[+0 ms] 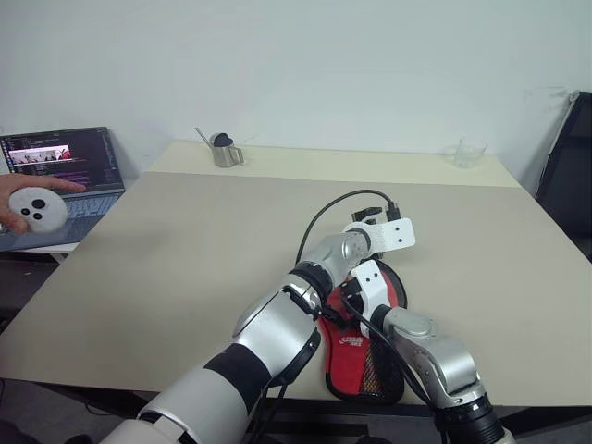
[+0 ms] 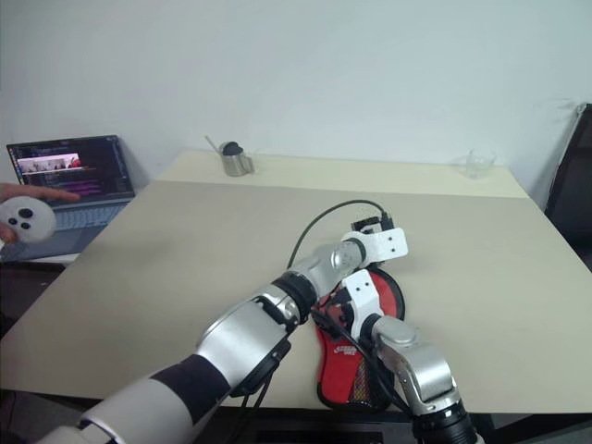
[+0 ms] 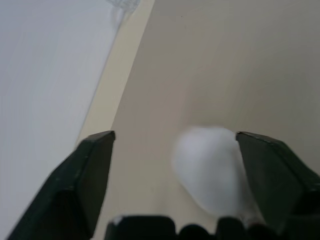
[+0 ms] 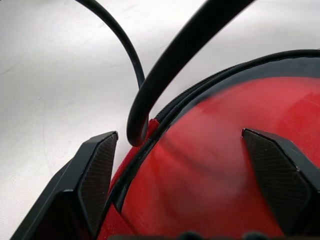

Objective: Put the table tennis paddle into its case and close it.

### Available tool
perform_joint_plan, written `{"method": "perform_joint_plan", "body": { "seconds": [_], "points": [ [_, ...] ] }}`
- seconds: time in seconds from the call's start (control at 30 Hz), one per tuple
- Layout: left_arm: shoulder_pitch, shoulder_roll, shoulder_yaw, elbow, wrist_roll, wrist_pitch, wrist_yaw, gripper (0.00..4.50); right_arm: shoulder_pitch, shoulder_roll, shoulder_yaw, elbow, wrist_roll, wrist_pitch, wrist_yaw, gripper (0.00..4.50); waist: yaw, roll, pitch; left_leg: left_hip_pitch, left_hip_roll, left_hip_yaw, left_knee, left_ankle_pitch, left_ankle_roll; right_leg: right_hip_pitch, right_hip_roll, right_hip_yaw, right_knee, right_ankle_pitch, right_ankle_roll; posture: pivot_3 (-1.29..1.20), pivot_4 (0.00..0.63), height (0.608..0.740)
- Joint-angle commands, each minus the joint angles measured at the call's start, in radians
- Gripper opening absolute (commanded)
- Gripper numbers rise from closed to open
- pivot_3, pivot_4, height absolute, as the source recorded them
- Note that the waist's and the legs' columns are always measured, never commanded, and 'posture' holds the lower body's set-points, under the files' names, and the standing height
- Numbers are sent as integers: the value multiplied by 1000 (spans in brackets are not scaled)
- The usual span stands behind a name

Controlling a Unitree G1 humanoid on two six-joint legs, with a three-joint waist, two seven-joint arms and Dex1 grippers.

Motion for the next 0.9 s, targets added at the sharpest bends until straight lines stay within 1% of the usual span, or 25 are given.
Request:
{"method": "perform_joint_plan", "body": {
  "seconds": [0.03, 0.1, 0.2, 0.33, 0.47, 0.57, 0.77, 0.9],
  "points": [
    [30, -101, -3, -34, -9, -6, -24, 4452, -10, 8, 19, 103, 5, 59, 0, 4368, 0, 0, -1, 0, 0, 0, 0, 0, 0, 0, 0, 0, 0, 0, 0, 0, 150, 740],
    [29, -90, -1, -36, -13, -8, -58, 4452, -16, 7, 22, 107, 5, 66, 7, 4368, -2, 0, -2, 0, 0, 0, 0, 0, 0, 0, 0, 0, 0, 0, 0, 0, 150, 740],
    [6, -55, 41, -44, -54, -14, -95, 4452, -32, 5, 23, 127, 2, 57, 18, 4368, -5, 0, -2, 0, 0, 0, 0, 0, 0, 0, 0, 0, 0, 0, 0, 0, 150, 740],
    [-12, -2, 71, -51, -79, -31, -151, 4452, -61, -35, 18, 136, 1, 44, 62, 4368, -7, 0, -2, 1, 0, 0, 0, 0, 0, -1, 1, 0, 0, 1, -2, 0, 150, 740],
    [-34, 52, 164, -62, -175, -30, -289, 4452, -68, -98, -3, 91, 25, 61, 117, 4368, -3, 0, -1, -1, 0, 0, 0, 0, 0, -2, 1, 0, 0, 1, -2, 0, 150, 740],
    [-50, 100, 222, -74, -236, -26, -385, 4452, -46, -156, -5, 27, 48, 85, 159, 4368, -2, 0, -1, -2, 0, 1, -1, 0, 0, -2, 1, 1, -1, 1, -1, 0, 150, 740],
    [-57, 179, 279, -92, -302, -27, -517, 4452, -18, -274, -41, -70, 80, 108, 201, 4368, 0, 1, -1, -1, 0, 0, -3, 0, 0, -2, 1, 0, -1, 0, -1, 0, 150, 740],
    [-73, 210, 324, -114, -360, -22, -622, 4452, -12, -343, -78, -120, 106, 121, 221, 4368, 1, 0, 1, -2, -1, 1, -3, 0, 0, -2, 1, 0, -2, 0, -1, 0, 150, 740]
  ]
}}
